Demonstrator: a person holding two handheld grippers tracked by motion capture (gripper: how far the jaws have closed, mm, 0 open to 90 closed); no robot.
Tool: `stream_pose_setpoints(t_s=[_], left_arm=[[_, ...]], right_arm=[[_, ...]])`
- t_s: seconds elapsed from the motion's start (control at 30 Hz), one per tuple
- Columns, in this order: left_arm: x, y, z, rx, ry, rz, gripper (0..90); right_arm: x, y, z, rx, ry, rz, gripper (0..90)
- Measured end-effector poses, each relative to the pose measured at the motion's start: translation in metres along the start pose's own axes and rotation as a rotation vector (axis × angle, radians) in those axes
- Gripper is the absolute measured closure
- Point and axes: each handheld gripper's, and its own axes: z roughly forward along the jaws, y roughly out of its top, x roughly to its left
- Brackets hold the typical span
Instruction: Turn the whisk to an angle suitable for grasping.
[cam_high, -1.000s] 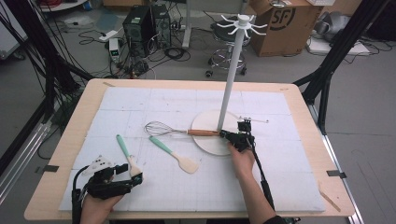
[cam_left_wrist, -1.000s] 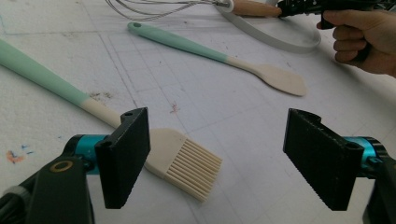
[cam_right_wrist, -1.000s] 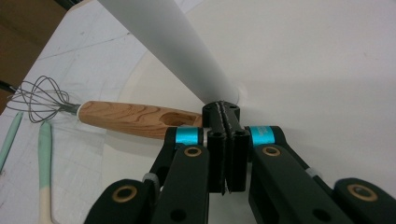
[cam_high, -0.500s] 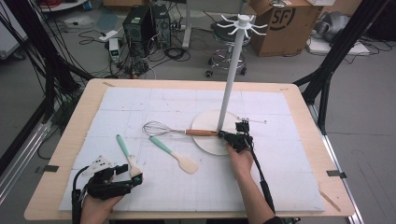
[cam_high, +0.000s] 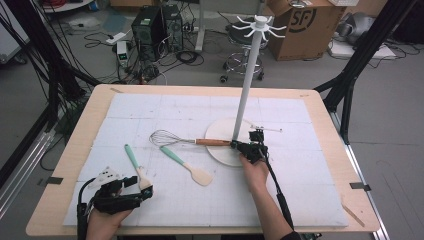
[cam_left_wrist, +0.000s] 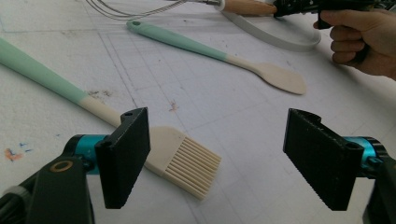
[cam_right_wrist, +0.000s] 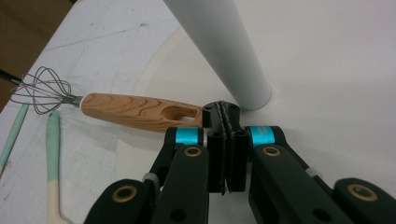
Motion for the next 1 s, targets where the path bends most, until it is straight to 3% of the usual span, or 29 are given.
stream_pose_setpoints(t_s=[1.0], left_arm=[[0.000,-0.001,-0.002,-0.003,0.002,-0.002,23.6]], right_arm=[[0.011,-0.002,0.006,0.016,0.016,-0.036,89.3]])
